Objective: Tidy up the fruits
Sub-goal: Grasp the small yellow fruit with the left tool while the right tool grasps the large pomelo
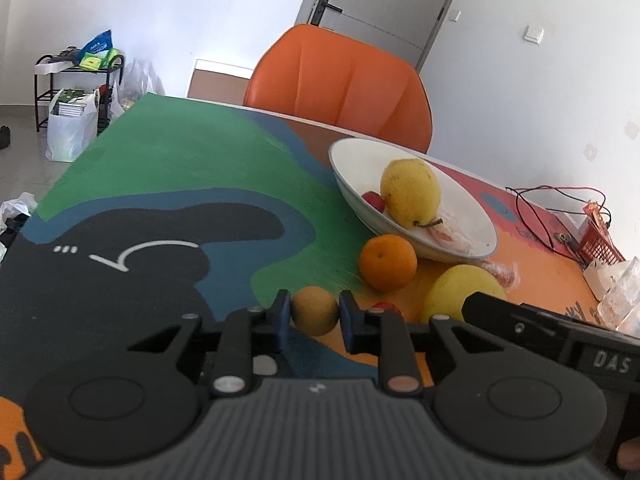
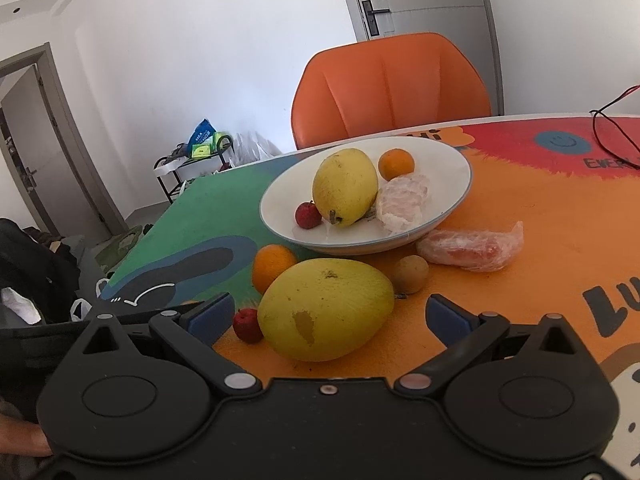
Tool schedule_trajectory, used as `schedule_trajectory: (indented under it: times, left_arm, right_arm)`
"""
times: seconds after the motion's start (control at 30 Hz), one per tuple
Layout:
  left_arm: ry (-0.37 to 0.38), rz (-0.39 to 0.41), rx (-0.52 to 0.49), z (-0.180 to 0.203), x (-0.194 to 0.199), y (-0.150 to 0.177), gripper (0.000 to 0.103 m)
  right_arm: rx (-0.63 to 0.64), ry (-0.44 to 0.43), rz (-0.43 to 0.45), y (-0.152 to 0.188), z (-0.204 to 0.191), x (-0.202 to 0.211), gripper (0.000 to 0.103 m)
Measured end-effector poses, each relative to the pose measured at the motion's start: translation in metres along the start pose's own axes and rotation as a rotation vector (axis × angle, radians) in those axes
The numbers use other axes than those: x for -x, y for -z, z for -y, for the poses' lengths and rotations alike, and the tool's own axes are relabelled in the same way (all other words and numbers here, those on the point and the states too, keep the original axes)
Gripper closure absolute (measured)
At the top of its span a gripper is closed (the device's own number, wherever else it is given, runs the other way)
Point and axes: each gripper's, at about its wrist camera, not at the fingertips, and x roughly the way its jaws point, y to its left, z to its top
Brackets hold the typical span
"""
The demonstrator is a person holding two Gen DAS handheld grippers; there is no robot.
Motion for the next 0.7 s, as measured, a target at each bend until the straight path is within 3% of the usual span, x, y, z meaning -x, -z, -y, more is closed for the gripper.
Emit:
schedule_trajectory:
  times: [0.33, 0.4, 0.43, 0.7]
  left_arm:
    - [0.001, 0.021, 0.021, -0.006, 0.009, -0.006, 0.079]
    - [0.003, 0.022, 0.023, -0.006, 0.009, -0.006, 0.079]
    - [0.002, 0.023, 0.025, -0.006, 0.010, -0.006, 0.079]
    - [0.009, 0.035, 0.022, -0.004, 0.015, -0.007, 0.079]
  right_arm:
    - [0.021, 0.016, -0.019, -0.001, -0.008, -0.015, 0.000]
    - [0.046, 0.030, -0.015, 0.000, -0.011, -0.018, 0.010]
    - [0.050, 0.033, -0.023, 0.001, -0.011, -0.019, 0.023]
    - [0.051, 0.023, -0.027, 0.006, -0.009, -0.013, 0.025]
